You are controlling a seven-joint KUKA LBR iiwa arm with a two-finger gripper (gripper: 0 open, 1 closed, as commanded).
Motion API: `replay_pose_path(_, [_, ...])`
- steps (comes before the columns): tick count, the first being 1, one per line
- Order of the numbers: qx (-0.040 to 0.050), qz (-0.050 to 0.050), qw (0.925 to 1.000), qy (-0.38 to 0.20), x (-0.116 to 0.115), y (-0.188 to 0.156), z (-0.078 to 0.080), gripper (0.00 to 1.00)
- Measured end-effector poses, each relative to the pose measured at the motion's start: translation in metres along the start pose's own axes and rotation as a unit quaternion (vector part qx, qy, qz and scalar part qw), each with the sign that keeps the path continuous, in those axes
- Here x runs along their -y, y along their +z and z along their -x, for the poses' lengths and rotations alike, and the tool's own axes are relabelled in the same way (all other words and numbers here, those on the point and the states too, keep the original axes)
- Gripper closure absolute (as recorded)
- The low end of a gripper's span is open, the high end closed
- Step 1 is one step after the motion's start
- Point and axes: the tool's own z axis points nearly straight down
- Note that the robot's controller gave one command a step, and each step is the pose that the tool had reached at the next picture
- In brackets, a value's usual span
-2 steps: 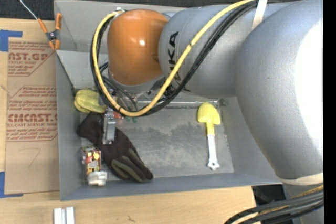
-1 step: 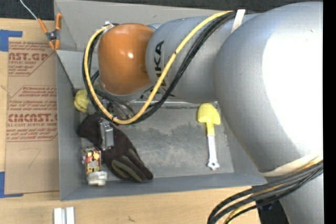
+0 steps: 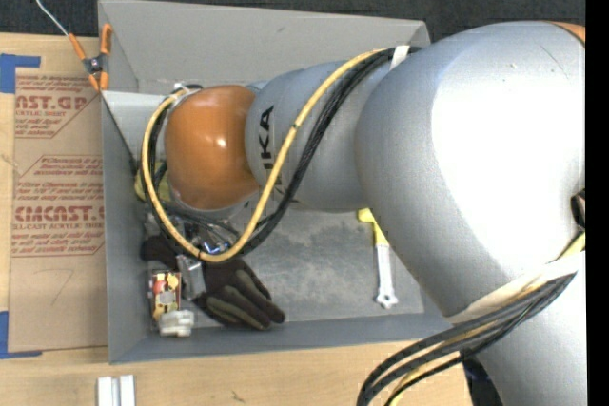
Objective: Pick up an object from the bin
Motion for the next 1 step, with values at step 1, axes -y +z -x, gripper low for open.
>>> replay_pose_path(1, [0.0051, 0.0, 0.9994, -0.035, 0.0104, -0.0045, 0.0249, 1.0])
